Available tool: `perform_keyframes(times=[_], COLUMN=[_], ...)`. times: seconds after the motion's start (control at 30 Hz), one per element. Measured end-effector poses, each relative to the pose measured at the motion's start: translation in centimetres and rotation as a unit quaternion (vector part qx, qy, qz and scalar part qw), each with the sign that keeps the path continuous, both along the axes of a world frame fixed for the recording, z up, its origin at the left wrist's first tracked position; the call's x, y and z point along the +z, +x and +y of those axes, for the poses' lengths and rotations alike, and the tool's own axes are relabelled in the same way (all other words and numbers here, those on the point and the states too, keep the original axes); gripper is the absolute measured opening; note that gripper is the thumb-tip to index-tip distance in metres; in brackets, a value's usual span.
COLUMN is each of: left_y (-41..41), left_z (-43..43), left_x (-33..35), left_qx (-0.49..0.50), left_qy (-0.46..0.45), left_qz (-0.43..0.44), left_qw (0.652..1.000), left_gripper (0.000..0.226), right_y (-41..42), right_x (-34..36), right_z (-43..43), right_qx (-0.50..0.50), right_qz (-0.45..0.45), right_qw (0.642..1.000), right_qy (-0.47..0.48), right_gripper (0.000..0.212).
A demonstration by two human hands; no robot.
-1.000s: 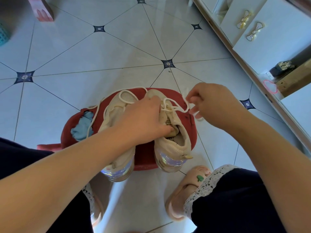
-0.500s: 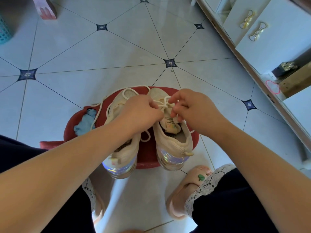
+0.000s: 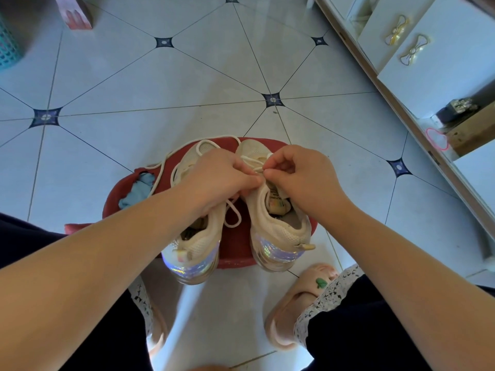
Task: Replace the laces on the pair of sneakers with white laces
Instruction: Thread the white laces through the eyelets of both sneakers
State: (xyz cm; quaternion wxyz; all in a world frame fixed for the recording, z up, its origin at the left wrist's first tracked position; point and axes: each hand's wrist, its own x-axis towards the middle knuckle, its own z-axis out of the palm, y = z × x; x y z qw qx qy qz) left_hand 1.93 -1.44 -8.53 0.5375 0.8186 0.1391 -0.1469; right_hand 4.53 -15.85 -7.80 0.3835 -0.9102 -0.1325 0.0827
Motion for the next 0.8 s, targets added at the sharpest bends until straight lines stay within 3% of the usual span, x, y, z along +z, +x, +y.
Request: perform_keyframes(times=[0.17, 0.33, 0.57, 0.8], left_y=[-0.2, 0.1, 0.0, -0.2], left_z=[-0.1, 0.1, 0.4, 0.2], left_x=[0.3, 0.7, 0.9, 0.8], left_qx=[-0.018, 0.038, 0.065, 0.063], left_qy=[0.067, -0.051, -0.118, -0.107], left_qz=[-0.023, 0.047, 0.084, 0.057], left_qw=[0.997, 0.997, 0.987, 0.991], left_gripper=[0.02, 0.004, 0.011, 0.008], right_y=[-0.1, -0.1, -0.3, -0.5], right_x=[-0.4, -0.5, -0.1, 1.2], right_z=[0.0, -0.2, 0.1, 0.6], right_qx=[-0.035, -0.048, 0.009, 0.1], right_qz=[0.083, 0.108, 0.027, -0.097], right_qw=[0.991, 0.987, 1.0, 0.98], right_qy=[0.096, 0.113, 0.013, -0.14], right_gripper=[0.012, 0.015, 0.028, 0.018])
